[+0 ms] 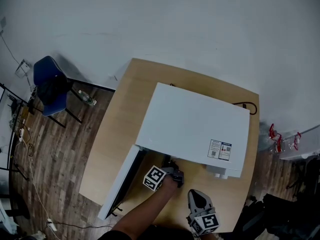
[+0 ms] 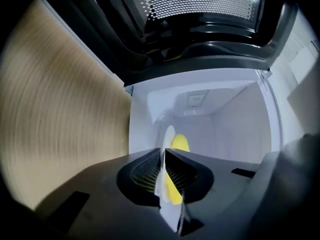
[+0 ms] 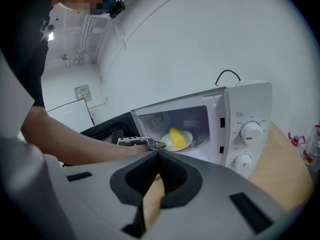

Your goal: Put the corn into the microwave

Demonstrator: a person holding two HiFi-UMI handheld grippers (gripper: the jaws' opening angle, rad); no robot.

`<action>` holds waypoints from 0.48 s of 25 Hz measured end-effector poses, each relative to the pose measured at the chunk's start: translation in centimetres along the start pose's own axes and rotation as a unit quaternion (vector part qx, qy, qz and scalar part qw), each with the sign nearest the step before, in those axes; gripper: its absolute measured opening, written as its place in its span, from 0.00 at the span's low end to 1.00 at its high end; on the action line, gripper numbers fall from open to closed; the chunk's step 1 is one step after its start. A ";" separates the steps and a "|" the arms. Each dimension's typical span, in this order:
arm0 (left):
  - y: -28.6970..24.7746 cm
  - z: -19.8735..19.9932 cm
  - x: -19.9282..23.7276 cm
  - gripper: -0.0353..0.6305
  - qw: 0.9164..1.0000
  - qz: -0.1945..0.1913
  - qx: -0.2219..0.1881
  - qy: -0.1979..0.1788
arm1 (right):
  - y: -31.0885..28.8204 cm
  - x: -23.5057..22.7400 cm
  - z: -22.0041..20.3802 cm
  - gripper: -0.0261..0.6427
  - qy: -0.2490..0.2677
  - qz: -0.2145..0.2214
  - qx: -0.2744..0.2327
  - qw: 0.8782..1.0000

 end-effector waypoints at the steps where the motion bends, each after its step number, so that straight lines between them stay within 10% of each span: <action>1: 0.0 0.0 -0.1 0.09 1.000 0.001 -0.003 -0.009 | 0.0 -0.1 -0.1 0.13 -0.002 -0.002 0.001 1.000; 8: 0.7 1.3 -1.5 0.24 0.995 -0.004 0.031 -0.098 | 0.0 -0.6 -0.6 0.13 -0.005 -0.006 0.010 1.000; 12: 1.8 2.1 -2.6 0.31 0.971 -0.007 0.072 -0.228 | 0.0 -0.2 -0.6 0.13 -0.003 -0.006 0.006 1.000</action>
Point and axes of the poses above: the fingertips, and each gripper's own axes: y backward along the fingers, x to its left, z out of its top, the point moved 10 cm from there along y, backward along the fingers, and after that the axes turned 12 degrees about y, right-handed, at the moved point
